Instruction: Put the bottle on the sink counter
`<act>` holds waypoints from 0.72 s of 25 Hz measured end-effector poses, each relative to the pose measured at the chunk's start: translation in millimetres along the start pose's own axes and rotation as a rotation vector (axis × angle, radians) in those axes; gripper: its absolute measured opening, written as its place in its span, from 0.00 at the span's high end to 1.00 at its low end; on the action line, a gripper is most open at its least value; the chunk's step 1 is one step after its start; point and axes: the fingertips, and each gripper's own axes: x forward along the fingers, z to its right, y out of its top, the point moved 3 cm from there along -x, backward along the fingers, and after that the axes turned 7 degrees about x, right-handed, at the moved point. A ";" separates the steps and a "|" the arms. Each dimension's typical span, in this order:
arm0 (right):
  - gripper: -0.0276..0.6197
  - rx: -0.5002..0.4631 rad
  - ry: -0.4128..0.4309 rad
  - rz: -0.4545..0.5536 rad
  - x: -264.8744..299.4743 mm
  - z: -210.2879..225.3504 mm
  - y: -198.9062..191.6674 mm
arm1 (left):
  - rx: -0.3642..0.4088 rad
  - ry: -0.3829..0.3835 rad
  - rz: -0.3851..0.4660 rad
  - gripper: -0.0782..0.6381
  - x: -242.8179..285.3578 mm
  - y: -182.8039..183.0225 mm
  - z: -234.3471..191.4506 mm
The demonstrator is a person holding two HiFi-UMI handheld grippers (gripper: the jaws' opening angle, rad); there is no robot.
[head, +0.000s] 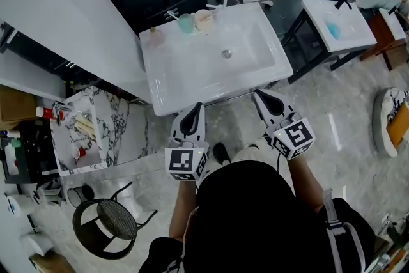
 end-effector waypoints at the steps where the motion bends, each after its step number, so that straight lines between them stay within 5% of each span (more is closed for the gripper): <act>1: 0.95 0.000 -0.001 0.000 -0.5 1.3 -0.2 | -0.002 0.000 0.000 0.87 0.6 0.3 1.1; 18: 0.95 -0.013 0.018 -0.002 -6.6 4.0 -6.2 | 0.004 -0.017 -0.003 0.87 11.5 3.6 14.8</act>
